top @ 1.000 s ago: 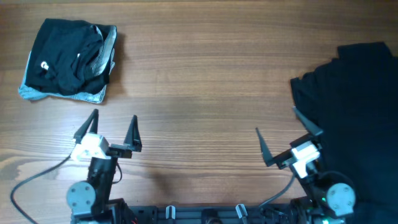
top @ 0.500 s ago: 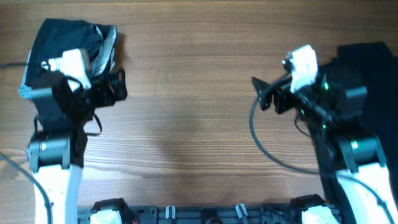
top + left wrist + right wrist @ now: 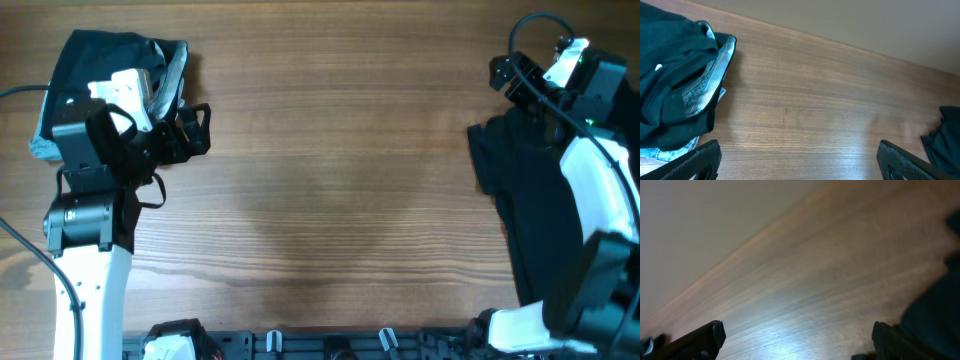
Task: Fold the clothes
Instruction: 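Grasp the black t-shirt with the right gripper and lift it, then drag the t-shirt leftward to the table center with the right gripper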
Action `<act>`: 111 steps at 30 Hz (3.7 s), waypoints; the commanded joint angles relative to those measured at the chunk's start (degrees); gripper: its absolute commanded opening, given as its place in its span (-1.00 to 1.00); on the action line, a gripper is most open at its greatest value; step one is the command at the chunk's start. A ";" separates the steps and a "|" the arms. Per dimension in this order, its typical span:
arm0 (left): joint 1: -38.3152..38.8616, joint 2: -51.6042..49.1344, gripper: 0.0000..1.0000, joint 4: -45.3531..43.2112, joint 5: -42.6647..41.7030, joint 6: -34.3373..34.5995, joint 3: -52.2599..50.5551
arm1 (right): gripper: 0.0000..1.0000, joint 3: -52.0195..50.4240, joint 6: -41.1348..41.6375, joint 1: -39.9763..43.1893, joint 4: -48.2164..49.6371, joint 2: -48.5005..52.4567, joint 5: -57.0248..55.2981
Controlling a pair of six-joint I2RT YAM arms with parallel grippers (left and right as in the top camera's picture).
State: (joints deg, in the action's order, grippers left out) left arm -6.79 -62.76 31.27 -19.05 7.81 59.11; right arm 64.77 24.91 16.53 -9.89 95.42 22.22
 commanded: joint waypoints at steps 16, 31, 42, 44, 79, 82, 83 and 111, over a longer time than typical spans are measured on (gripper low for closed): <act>0.20 -10.45 1.00 0.44 -1.09 0.37 1.18 | 0.66 0.74 -0.98 -2.34 -17.97 12.11 -16.20; 0.20 -10.45 1.00 -0.37 -1.07 0.37 1.18 | 0.48 0.33 -22.95 -5.53 -16.24 12.11 -17.09; 0.20 -10.45 1.00 -0.37 -1.11 0.59 1.18 | 0.17 -1.46 -14.21 -7.89 -15.39 12.17 -30.01; 0.20 -10.45 1.00 -0.37 -1.11 0.59 1.18 | -0.36 -1.46 -13.51 -7.85 -15.23 12.17 -30.01; 0.17 1.33 1.00 -5.22 4.76 3.34 4.87 | -0.84 16.17 -3.67 -33.62 -15.52 -10.60 -5.53; 0.17 6.10 1.00 -5.14 11.58 3.30 4.87 | -0.68 16.17 -3.52 -56.85 -12.11 -4.63 -6.58; 0.17 8.70 1.00 -5.16 14.56 3.10 4.87 | -0.08 16.17 -4.04 -66.36 -11.17 -1.03 -6.86; 15.47 -45.51 -0.14 -28.30 3.21 1.84 5.90 | 0.90 18.88 4.87 -29.35 -39.08 -15.37 -14.38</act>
State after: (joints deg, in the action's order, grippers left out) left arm 5.93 -103.55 8.40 -16.64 10.41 63.90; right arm 82.94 27.90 -12.91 -48.86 79.70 7.92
